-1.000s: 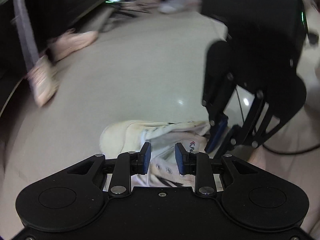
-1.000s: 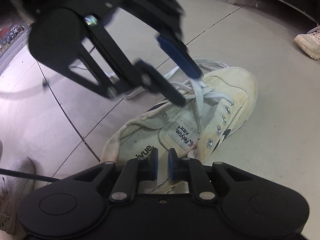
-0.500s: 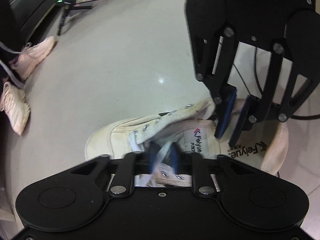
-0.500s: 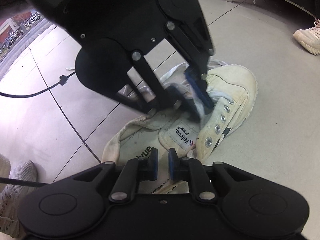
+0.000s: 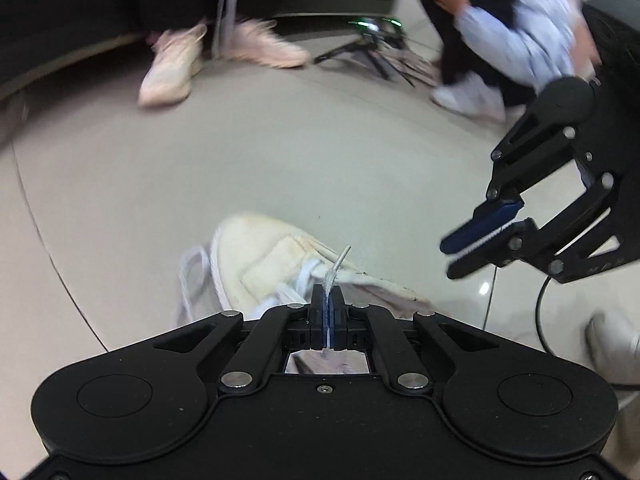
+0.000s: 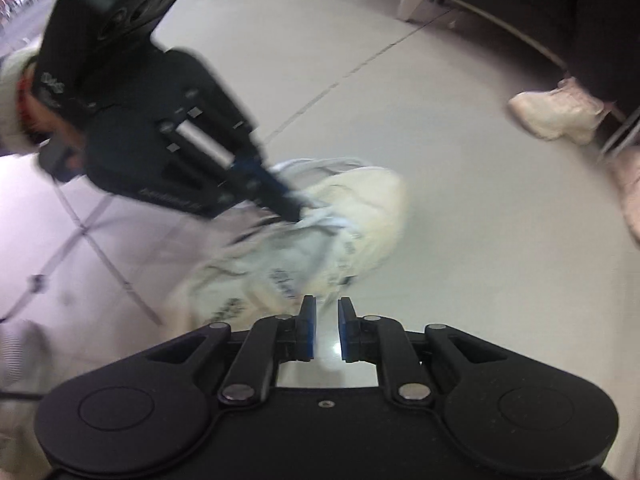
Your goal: Lace up shoes with both hands
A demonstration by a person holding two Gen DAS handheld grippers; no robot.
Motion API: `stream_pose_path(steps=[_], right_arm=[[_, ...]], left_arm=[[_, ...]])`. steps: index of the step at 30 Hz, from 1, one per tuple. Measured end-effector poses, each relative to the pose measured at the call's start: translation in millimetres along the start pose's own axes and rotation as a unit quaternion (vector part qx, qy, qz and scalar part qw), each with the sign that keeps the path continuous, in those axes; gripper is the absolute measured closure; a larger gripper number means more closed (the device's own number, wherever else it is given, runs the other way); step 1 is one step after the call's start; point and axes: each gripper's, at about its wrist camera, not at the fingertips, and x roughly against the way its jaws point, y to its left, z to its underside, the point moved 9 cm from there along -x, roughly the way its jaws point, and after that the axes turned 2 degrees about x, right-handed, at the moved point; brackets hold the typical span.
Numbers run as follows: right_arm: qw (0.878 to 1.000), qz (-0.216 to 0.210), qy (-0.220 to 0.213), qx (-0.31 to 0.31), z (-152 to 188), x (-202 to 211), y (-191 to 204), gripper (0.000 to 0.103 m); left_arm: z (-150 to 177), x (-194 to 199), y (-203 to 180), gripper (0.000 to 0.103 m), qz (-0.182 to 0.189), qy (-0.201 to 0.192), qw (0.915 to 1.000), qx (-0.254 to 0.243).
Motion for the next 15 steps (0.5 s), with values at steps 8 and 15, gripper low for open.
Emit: stream_pose_path(steps=[8,15], right_arm=[[0.997,0.056,-0.046,-0.036,-9,-40,11,0.093],[0.994,0.092,-0.045,0.045,-13,-54,35,0.086]], left_arm=[[-16,-27,15,0.102,0.020,0.001,0.9976,0.066],[-15,-20,24,0.102,0.021,0.009,0.9972,0.071]])
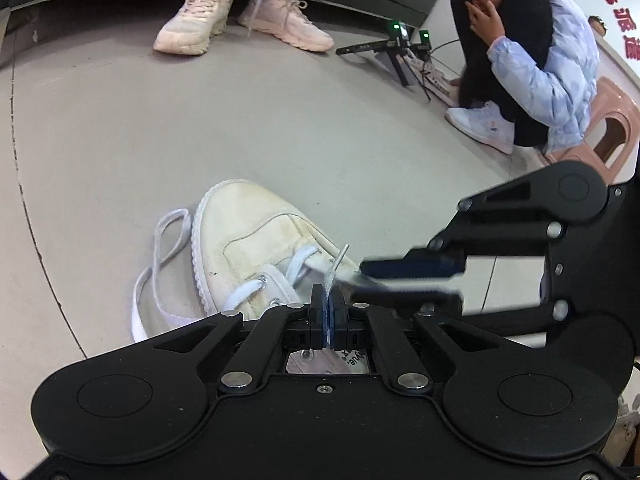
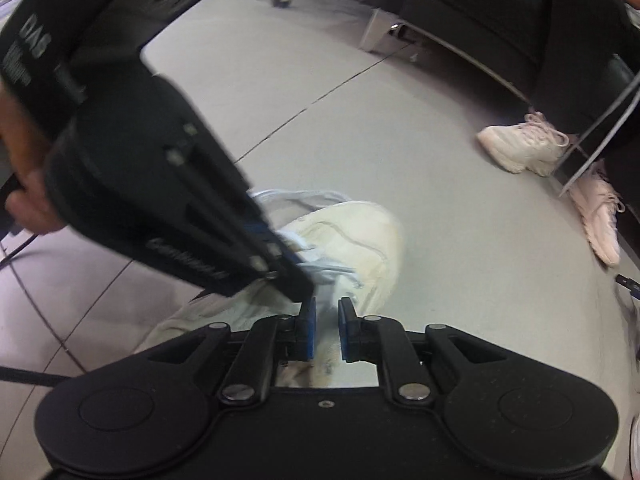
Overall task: Lace up shoes with both hands
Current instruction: 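Hold the lace tip at the eyelet with the left gripper while the right gripper pinches the flap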
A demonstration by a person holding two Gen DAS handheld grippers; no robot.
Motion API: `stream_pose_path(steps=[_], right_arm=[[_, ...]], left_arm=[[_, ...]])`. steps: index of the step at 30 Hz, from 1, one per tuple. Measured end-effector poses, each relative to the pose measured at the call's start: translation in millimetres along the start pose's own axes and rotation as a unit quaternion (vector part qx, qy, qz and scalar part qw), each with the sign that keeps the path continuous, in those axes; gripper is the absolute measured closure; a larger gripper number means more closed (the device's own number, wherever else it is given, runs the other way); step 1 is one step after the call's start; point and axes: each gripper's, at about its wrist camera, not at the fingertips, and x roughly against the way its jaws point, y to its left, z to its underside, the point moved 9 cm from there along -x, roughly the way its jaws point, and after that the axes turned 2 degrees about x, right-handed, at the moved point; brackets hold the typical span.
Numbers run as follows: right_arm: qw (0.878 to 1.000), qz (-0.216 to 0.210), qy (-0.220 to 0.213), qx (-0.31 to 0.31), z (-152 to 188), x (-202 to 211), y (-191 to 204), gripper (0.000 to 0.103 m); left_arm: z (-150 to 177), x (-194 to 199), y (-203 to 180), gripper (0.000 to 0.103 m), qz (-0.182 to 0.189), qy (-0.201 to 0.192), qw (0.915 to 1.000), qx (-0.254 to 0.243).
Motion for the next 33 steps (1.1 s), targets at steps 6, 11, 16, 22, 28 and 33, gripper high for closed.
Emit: stream_pose_path(steps=[6,11,16,22,28,33], right_arm=[[0.993,0.014,-0.005,-0.116,4,3,-30,0.101],[0.890,-0.097,-0.014,-0.445,38,-9,-78,0.101],[0.822,-0.140,-0.010,-0.553,56,-20,-89,0.101],[0.852,-0.128,-0.017,-0.507,48,-21,-81,0.101],[0.884,-0.111,-0.023,-0.453,42,-13,-74,0.101],[0.912,-0.097,-0.028,-0.398,35,-9,-69,0.101]], left_arm=[[1,-7,-2,0.102,0.008,0.013,0.9999,-0.005],[0,-17,-1,0.102,0.008,0.031,0.9995,0.002],[-3,-24,0,0.102,0.003,0.045,0.9990,0.001],[-9,-32,-2,0.102,-0.007,0.064,0.9979,-0.005],[-11,-34,-3,0.102,-0.013,0.082,0.9966,-0.003],[-13,-35,-5,0.102,-0.020,0.099,0.9948,-0.005]])
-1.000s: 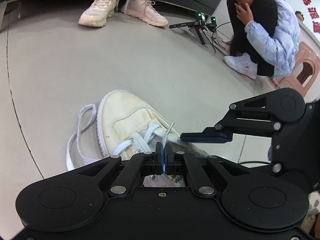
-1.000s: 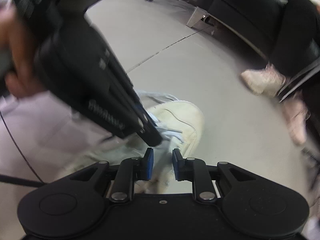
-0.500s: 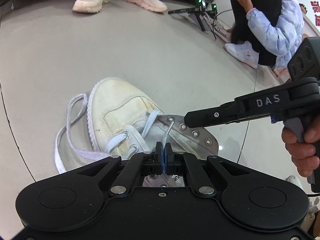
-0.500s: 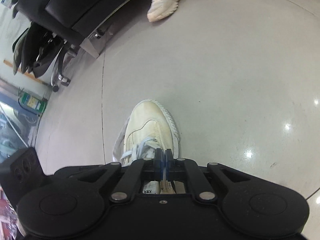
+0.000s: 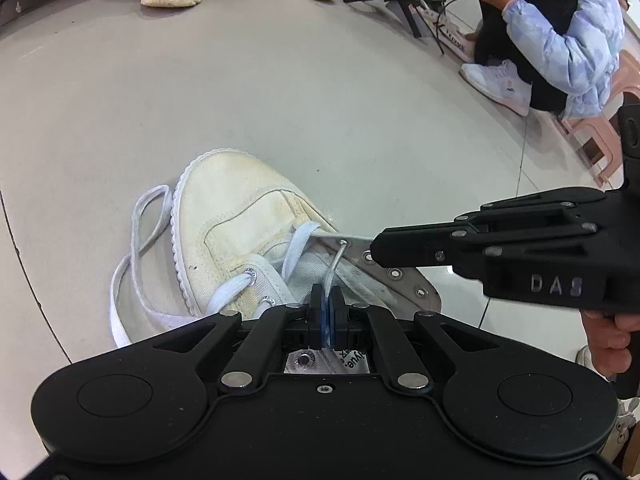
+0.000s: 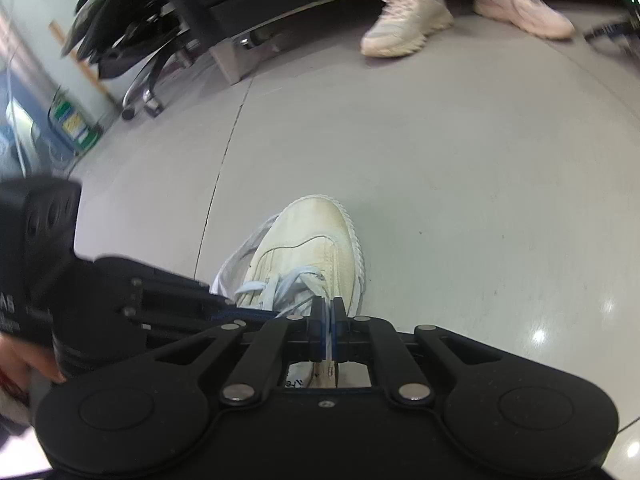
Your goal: Lace up shoes with both hands
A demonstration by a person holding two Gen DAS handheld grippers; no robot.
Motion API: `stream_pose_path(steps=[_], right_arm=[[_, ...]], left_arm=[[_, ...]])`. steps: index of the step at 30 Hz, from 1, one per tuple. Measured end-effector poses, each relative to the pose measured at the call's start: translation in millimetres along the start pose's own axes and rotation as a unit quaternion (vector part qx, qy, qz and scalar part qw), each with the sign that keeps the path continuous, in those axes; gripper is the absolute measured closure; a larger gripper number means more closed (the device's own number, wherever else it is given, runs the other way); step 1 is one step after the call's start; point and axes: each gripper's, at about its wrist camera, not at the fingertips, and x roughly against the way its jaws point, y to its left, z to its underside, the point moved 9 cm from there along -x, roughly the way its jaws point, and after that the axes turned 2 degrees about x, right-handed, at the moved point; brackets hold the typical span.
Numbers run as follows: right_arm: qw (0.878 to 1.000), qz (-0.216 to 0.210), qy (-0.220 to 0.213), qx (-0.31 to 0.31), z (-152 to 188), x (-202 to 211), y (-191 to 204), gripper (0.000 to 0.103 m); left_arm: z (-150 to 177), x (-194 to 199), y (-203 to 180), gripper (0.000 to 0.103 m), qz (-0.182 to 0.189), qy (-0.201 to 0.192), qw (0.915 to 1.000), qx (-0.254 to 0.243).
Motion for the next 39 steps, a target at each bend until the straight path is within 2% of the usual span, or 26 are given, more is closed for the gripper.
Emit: stream_pose_path(steps=[3,10,27,31,33,35,37,39], right_arm=[[1.000,0.001,-0.002,0.008,1,1,1,0.101],[0.996,0.020,-0.011,0.087,4,4,13,0.101],[0.988,0.033,-0.018,0.150,6,9,22,0.101],[0.996,0.015,-0.014,0.087,4,9,10,0.101],[1.000,-0.005,-0.009,0.023,3,8,-1,0.101],[0.997,-0.036,-0.002,-0.075,2,6,-17,0.101],[0.993,-0.047,0.002,-0.108,3,4,-23,0.101],[0.992,-0.049,0.003,-0.113,4,3,-23,0.101]], left_arm=[[0,-1,0,0.102,-0.003,0.007,1.0000,-0.002],[-2,-2,-2,0.102,-0.009,0.023,0.9997,-0.009],[-5,4,-12,0.102,-0.002,0.034,0.9989,-0.033],[-7,5,-11,0.102,0.003,0.035,0.9991,-0.026],[-7,3,-11,0.102,0.004,0.037,0.9991,-0.021],[-7,2,-12,0.102,0.003,0.038,0.9990,-0.022],[-7,1,-13,0.102,0.003,0.039,0.9990,-0.024],[-6,-1,-15,0.102,0.005,0.050,0.9983,-0.030]])
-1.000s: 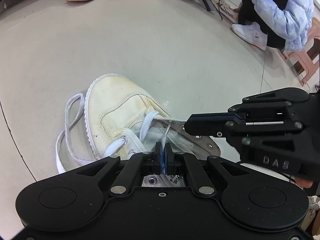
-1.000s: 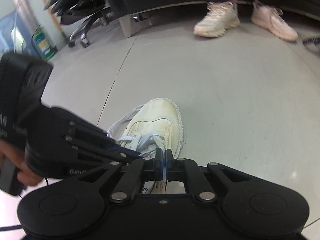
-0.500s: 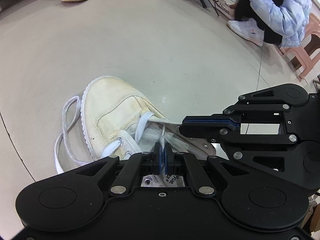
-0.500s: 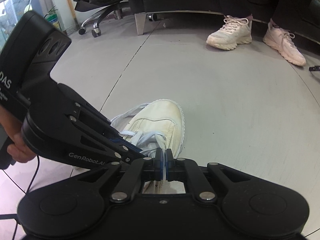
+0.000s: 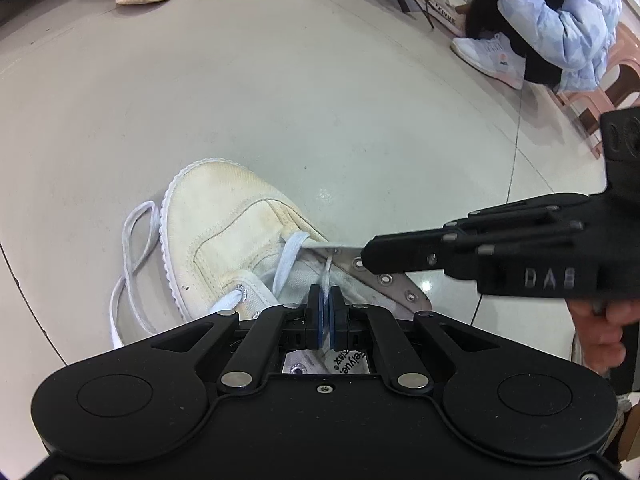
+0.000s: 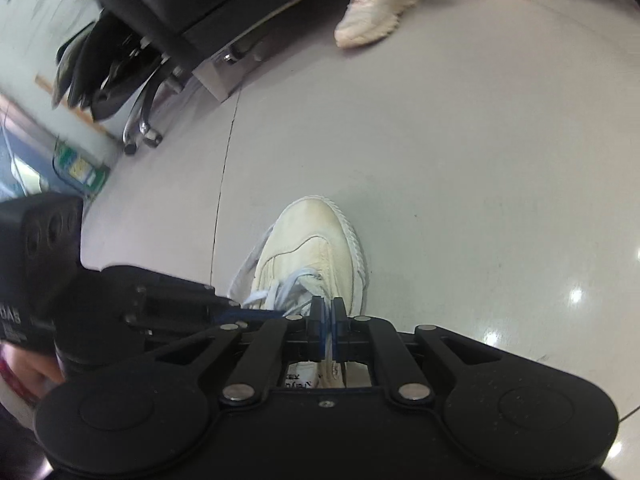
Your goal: Lace up shoes with both hands
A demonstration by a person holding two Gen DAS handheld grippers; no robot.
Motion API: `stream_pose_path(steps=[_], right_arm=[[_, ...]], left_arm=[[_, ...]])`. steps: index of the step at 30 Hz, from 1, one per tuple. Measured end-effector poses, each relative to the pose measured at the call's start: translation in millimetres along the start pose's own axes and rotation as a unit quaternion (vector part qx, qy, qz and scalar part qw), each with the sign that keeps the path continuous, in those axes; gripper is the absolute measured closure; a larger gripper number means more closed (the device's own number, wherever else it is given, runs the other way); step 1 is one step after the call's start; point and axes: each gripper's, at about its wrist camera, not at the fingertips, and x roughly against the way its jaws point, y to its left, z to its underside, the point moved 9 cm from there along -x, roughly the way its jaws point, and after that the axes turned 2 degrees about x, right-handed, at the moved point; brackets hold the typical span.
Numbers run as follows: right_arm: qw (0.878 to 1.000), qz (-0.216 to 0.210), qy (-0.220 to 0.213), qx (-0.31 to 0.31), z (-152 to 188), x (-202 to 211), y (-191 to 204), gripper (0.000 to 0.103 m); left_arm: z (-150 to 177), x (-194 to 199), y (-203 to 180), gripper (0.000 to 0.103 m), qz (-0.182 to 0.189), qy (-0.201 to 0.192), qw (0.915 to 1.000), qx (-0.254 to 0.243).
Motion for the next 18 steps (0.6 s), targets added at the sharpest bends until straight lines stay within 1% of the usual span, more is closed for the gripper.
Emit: stream_pose_path(steps=[4,9,11,12,14,15,16,17,18], right_arm=[[1.000,0.008,-0.002,0.026,3,-2,7,0.101],[0.998,0.019,-0.003,0.062,5,-1,13,0.101],[0.993,0.033,-0.005,0.110,6,0,21,0.101],[0.990,0.039,-0.005,0.137,7,0,26,0.101],[0.979,0.053,-0.005,0.198,11,0,36,0.101],[0.968,0.064,-0.005,0.243,14,-1,43,0.101],[0.962,0.069,-0.005,0.263,16,-1,46,0.101],[0.952,0.076,-0.004,0.296,19,-1,51,0.101],[0.946,0.079,-0.004,0.313,20,-1,53,0.101]], left_arm=[[-3,-4,-5,0.102,-0.007,0.010,0.9997,-0.019],[-2,-4,-6,0.102,-0.007,0.014,0.9996,-0.022],[-4,-5,-8,0.102,-0.006,0.015,0.9996,-0.021],[-4,-5,-9,0.102,-0.007,0.015,0.9996,-0.022],[-5,-5,-10,0.102,-0.010,0.010,0.9996,-0.025],[-5,-4,-11,0.102,-0.012,0.007,0.9995,-0.027],[-5,-3,-11,0.102,-0.013,0.005,0.9995,-0.029],[-5,-3,-12,0.102,-0.015,0.002,0.9994,-0.032],[-5,-2,-14,0.102,-0.019,-0.002,0.9991,-0.038]])
